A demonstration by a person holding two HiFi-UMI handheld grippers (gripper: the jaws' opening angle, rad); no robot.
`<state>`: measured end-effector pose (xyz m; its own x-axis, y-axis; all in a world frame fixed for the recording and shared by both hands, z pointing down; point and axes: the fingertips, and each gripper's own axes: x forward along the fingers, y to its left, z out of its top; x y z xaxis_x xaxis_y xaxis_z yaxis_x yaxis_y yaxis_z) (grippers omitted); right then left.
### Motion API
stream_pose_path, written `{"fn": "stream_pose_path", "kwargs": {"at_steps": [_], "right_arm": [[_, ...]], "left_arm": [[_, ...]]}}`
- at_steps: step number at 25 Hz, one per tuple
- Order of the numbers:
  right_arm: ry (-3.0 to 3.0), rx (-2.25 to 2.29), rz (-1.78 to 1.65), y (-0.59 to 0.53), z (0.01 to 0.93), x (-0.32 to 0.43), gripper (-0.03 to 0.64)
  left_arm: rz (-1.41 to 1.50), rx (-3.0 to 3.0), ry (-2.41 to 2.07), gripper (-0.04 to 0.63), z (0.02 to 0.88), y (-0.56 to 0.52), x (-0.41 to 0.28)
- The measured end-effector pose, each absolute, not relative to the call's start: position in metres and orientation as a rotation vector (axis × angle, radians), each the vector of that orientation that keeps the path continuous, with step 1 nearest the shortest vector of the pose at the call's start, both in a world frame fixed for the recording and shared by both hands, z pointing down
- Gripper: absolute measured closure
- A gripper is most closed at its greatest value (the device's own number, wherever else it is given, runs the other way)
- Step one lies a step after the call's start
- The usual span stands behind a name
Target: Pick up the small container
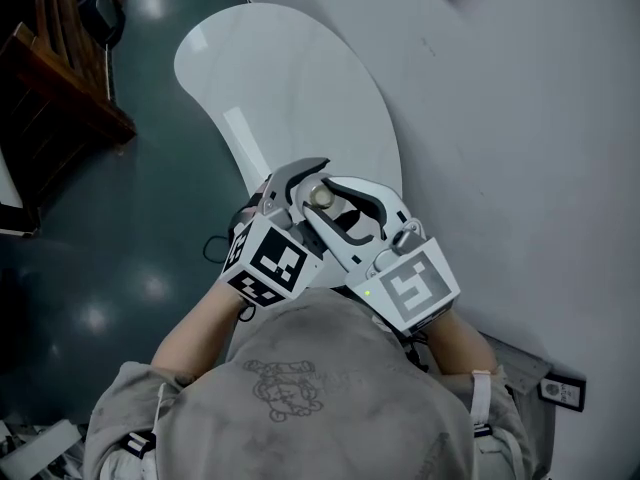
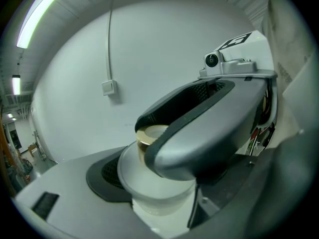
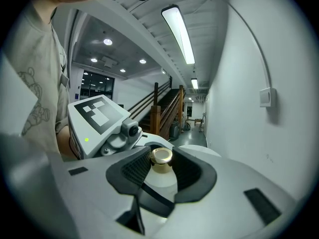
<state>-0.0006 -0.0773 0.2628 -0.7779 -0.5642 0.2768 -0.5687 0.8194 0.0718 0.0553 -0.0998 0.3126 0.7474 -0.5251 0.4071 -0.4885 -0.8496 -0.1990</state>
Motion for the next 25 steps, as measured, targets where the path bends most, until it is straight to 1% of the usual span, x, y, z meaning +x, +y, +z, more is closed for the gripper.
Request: {"fn": "stream_pose_path", "kwargs": {"at_steps": [18, 25], "right_arm": [[-2.651, 0.852, 0.177, -0.065, 0.32, 0.006, 0.479], [-2.64, 0.844, 0.196, -0.067, 0.327, 0.008, 0.479]], "left_arm": [[-0.795, -2.927, 0.77, 0.256, 0.371, -0.082, 0.061], [-0.797, -2.948, 0.768, 0.256, 0.377, -0.082, 0.063]]}}
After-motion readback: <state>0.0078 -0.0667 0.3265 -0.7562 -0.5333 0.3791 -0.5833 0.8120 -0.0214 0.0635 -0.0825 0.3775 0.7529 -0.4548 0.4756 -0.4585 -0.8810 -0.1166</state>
